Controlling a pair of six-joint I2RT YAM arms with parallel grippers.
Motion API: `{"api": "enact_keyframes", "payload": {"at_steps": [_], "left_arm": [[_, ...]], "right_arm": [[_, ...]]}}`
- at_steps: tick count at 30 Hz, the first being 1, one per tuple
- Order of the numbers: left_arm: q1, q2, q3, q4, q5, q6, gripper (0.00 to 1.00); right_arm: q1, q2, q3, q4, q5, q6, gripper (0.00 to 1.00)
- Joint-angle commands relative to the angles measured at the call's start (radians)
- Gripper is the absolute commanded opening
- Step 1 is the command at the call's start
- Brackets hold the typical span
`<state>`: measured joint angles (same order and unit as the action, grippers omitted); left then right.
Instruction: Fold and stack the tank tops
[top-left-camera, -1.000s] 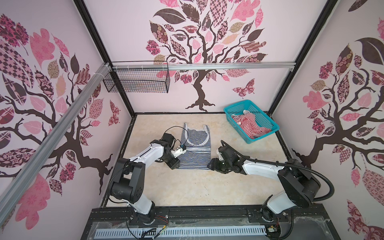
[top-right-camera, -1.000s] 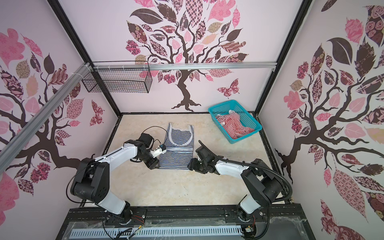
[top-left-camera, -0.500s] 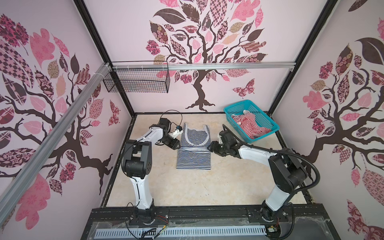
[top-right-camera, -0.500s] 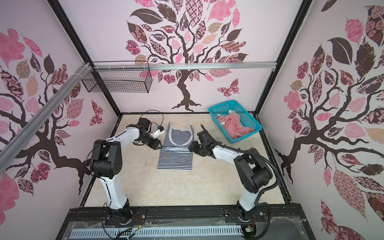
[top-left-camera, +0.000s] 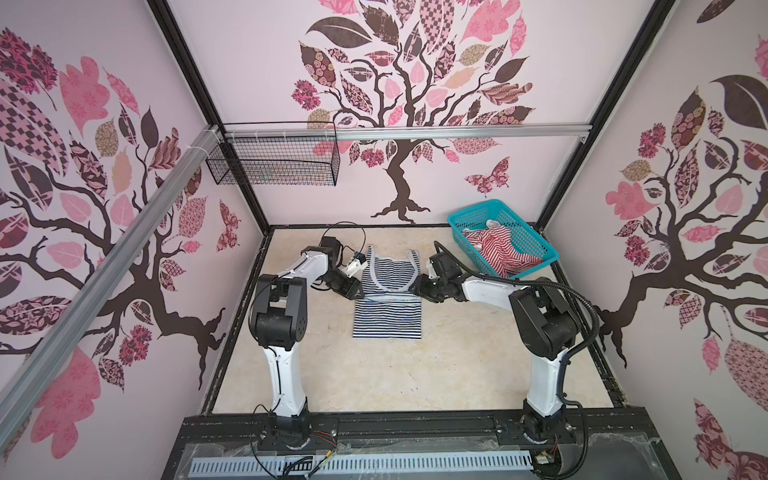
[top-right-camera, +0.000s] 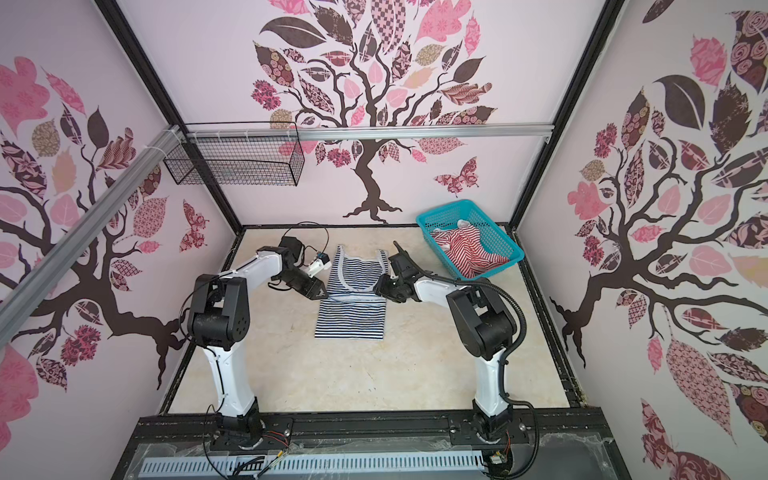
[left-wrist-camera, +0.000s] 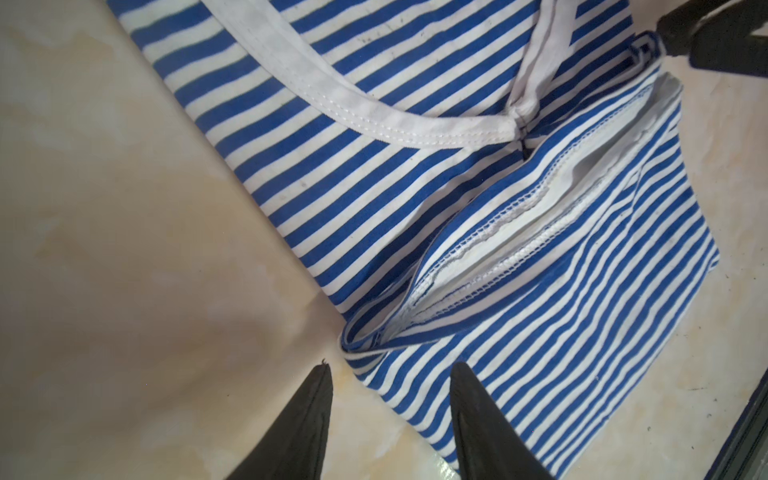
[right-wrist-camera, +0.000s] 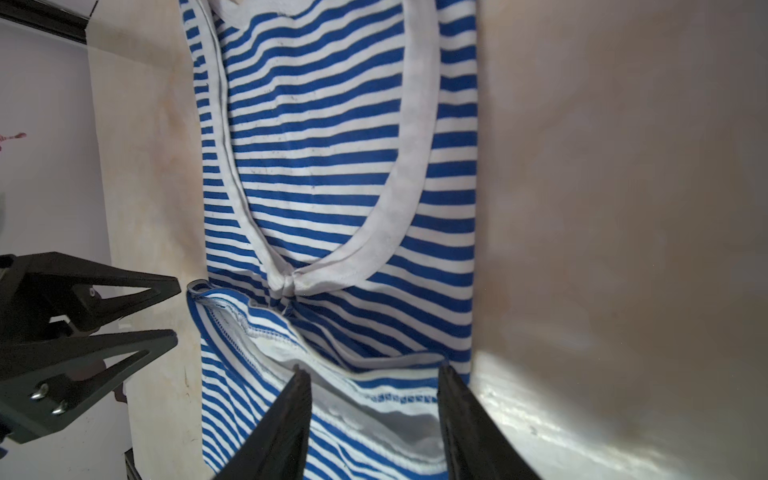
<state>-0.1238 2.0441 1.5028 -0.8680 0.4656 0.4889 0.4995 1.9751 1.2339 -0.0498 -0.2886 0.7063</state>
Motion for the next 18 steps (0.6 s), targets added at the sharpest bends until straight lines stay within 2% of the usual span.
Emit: {"api": "enact_keyframes", "payload": {"at_steps": [1, 9, 18], "left_arm": [[0.004, 0.025, 0.032, -0.02, 0.013, -0.001, 0.5], [0.004, 0.055, 0.035, -0.019, 0.016, -0.002, 0.5], [0.003, 0.079, 0.061, -0.017, 0.045, -0.028, 0.44]], "right_arm": [[-0.003, 0.016, 0.022, -0.034, 0.005, -0.02, 0.51], [-0.002, -0.009, 0.001, -0.048, 0.041, -0.047, 0.5], [-0.003, 0.014, 0.009, -0.044, 0.043, -0.048, 0.46]]}}
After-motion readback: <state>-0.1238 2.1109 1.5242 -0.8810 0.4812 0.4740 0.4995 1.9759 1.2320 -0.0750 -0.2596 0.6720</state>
